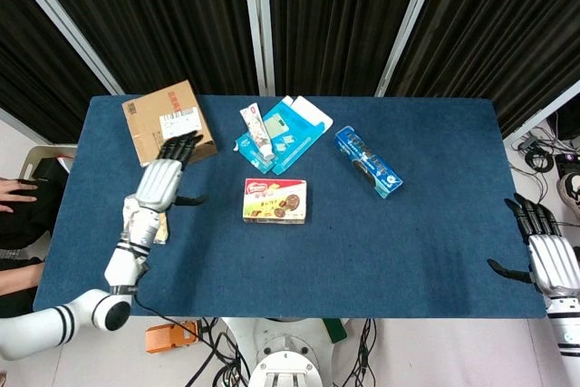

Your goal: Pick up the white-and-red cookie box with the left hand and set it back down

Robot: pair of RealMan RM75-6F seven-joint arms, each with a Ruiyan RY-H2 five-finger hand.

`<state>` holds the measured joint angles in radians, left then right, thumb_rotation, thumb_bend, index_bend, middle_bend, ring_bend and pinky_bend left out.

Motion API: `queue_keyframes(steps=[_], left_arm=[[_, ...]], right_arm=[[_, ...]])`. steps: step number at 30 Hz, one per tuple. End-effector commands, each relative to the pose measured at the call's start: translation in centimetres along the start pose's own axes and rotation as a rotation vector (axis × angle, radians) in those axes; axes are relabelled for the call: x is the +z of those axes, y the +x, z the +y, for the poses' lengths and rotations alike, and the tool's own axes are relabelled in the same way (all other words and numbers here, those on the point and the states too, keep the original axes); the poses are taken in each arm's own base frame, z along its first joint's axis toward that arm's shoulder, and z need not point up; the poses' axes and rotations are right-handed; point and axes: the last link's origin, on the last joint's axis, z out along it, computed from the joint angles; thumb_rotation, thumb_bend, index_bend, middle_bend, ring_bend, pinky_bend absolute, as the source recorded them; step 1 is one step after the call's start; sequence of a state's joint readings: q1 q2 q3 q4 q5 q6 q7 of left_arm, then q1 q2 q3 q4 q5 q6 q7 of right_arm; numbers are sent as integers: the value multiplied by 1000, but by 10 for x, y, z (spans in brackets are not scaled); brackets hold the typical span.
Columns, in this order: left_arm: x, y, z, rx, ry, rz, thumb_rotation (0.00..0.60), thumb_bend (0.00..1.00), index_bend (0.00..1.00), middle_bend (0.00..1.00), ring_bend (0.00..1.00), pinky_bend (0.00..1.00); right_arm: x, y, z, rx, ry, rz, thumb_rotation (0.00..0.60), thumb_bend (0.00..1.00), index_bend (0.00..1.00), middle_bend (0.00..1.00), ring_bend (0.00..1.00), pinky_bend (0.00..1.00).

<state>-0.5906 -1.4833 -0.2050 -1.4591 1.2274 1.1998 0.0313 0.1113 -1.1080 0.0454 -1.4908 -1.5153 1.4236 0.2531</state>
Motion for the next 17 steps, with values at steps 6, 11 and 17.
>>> queue_keyframes(steps=[6, 11, 17], left_arm=[[-94, 57, -67, 254, 197, 56, 600, 0, 0, 0, 0, 0], [-145, 65, -84, 286, 281, 38, 600, 0, 0, 0, 0, 0], [-191, 71, -93, 271, 350, 72, 600, 0, 0, 0, 0, 0]], right_arm=[[-1, 9, -2, -12, 16, 30, 600, 243, 0, 0, 0, 0], [0, 4, -7, -6, 31, 18, 600, 244, 0, 0, 0, 0], [4, 1, -14, -7, 36, 15, 600, 244, 0, 0, 0, 0]])
